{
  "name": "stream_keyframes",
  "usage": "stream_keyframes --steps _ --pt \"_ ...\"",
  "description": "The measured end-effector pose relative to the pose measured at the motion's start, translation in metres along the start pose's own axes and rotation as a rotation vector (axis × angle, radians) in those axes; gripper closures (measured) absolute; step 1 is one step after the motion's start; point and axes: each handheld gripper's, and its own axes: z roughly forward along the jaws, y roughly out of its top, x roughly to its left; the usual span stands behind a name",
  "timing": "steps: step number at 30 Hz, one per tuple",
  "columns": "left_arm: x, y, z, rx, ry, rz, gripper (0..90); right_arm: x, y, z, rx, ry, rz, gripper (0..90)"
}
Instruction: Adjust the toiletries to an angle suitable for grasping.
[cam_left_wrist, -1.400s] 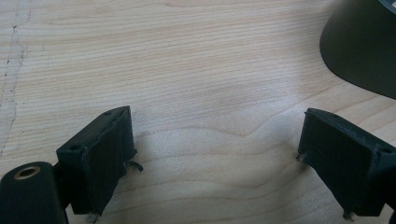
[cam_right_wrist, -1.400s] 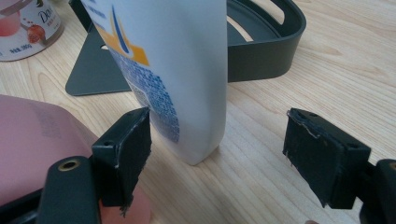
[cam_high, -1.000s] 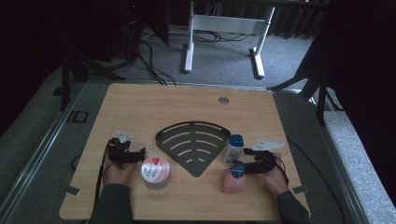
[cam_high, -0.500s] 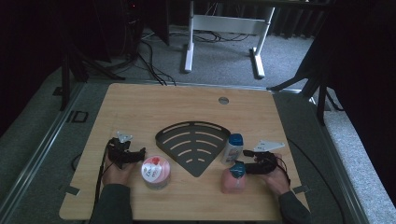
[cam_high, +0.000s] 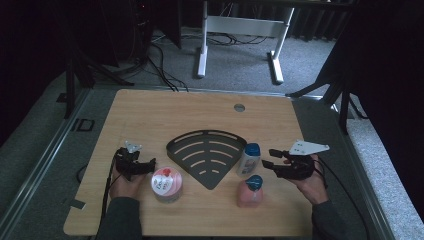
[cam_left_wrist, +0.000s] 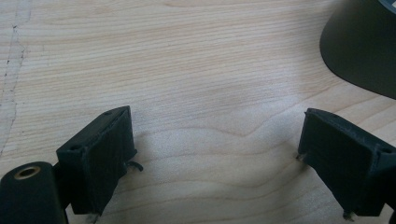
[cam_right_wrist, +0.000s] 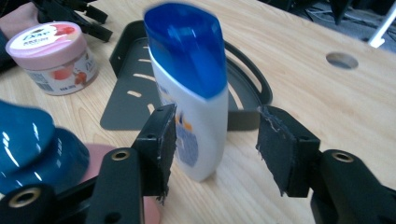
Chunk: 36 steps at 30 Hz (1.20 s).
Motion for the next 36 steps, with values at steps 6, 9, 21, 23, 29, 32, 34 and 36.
stream_keyframes --steps 6,9,21,23,29,32,34,36 --pt "0.0 0.0 0.0 0.0 0.0 0.0 10.6 0.001 0.016 0.009 0.005 0.047 -0.027 37.3" --pt "0.0 0.0 0.0 0.0 0.0 0.0 10.5 0.001 0.02 0.016 0.01 0.059 -0.041 33.8" --pt "0.0 0.0 0.0 0.0 0.0 0.0 10.5 -0.001 0.035 0.038 -0.004 0.143 -0.092 34.0" --pt "0.0 0.0 0.0 0.0 0.0 0.0 10.6 -0.002 0.037 0.041 0.0 0.153 -0.099 35.4" --pt "0.0 0.0 0.0 0.001 0.0 0.0 10.6 -0.002 0.039 0.047 0.007 0.176 -0.106 41.9" --pt "0.0 0.0 0.0 0.001 0.0 0.0 10.6 -0.002 0.038 0.048 0.005 0.177 -0.11 43.7" --pt "0.0 0.0 0.0 0.0 0.0 0.0 10.6 -0.001 0.038 0.047 0.003 0.173 -0.113 45.1" --pt "0.0 0.0 0.0 0.0 0.0 0.0 10.6 -0.002 0.038 0.046 0.003 0.171 -0.115 46.7"
